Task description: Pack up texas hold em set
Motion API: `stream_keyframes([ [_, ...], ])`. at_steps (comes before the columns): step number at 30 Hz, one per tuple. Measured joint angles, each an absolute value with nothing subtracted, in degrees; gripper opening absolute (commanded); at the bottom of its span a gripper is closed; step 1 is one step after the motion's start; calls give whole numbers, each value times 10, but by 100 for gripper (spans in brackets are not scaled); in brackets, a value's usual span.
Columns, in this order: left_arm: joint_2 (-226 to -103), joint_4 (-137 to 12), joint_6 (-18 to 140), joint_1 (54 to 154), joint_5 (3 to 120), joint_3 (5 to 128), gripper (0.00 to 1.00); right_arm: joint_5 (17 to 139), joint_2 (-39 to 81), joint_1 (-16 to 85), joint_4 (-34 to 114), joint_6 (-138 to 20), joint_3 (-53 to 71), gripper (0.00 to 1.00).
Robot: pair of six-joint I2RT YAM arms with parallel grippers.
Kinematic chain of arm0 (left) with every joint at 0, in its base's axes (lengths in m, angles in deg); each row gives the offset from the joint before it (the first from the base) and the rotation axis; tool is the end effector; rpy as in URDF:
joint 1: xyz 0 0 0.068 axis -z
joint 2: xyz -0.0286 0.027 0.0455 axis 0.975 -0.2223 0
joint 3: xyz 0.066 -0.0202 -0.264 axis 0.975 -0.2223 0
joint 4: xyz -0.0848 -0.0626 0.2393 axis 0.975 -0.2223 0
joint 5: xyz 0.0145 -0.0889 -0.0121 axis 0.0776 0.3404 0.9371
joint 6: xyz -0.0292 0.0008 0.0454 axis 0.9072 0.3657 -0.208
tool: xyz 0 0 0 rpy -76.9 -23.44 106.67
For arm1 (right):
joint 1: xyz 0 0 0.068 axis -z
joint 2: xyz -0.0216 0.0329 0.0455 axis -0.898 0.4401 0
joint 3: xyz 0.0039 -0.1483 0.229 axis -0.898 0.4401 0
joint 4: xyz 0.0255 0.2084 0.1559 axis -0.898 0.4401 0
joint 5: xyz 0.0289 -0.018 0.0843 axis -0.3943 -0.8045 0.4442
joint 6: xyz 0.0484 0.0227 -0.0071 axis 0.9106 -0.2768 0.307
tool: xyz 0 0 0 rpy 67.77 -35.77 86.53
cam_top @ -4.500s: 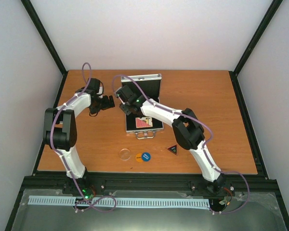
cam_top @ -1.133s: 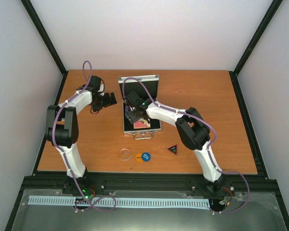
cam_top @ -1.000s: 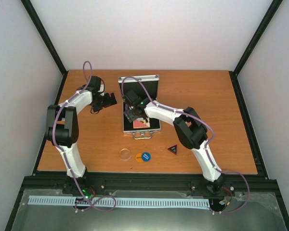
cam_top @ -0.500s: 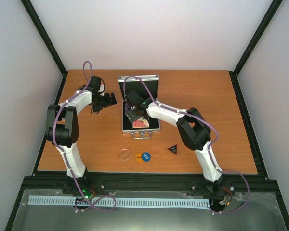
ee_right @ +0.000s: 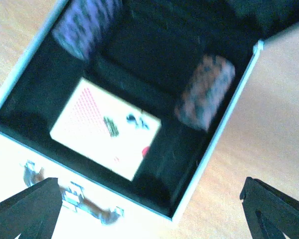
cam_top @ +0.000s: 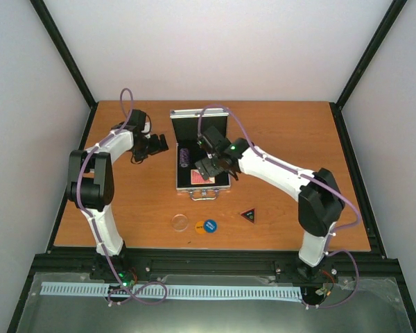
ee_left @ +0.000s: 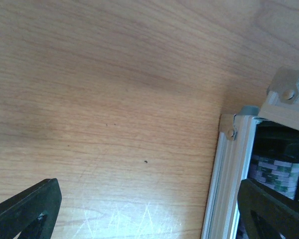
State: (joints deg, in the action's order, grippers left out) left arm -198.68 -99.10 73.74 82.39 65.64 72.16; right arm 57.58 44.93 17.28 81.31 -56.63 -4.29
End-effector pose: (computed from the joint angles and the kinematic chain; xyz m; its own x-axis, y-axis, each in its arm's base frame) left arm 0.3909 -0.0434 0.1843 -0.9010 -0.3229 -0.2899 -0.2169 0.9137 -0.3435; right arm 0.2789 0.2839 0.2650 -0.6771 -0.4918 -0.5474 -0.5322 0.8410 -0.0973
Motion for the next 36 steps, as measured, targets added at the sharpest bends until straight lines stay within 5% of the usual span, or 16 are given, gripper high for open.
stream_keyframes([
  [18, -1979, -994, 739, 824, 657, 743, 100, 689, 282, 188, 906, -470, 264, 97],
  [36, -1973, -994, 746, 824, 657, 743, 100, 724, 347, 234, 886, -436, 295, 94],
])
